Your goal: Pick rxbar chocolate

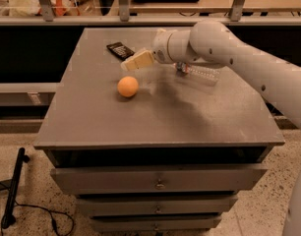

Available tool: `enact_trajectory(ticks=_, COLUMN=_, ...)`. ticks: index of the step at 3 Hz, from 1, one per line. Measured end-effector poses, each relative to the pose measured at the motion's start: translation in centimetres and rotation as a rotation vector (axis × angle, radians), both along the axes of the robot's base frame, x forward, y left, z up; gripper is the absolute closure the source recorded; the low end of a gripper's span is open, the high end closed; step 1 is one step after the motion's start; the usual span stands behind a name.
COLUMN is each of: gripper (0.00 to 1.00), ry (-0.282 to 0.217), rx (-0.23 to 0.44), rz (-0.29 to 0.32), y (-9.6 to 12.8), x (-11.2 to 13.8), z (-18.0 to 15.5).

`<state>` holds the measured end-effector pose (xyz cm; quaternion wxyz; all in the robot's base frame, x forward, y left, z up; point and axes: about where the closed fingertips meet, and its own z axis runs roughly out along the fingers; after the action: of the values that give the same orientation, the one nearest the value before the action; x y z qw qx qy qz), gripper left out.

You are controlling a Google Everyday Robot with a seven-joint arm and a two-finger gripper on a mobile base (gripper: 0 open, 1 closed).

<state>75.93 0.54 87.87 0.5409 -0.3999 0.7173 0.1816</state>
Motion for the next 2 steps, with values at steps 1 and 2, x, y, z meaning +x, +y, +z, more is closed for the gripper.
enact_trajectory(ticks=1, gripper=0.00, ry=0.011, rx=0.011, rz=-0.013, y=0.3, x=0.3, z=-0.1)
enact_trajectory(ticks=2, gripper=0.00, ry=0.037, rx=0.012, rz=-0.002, y=1.5, x=0.6, z=-0.7)
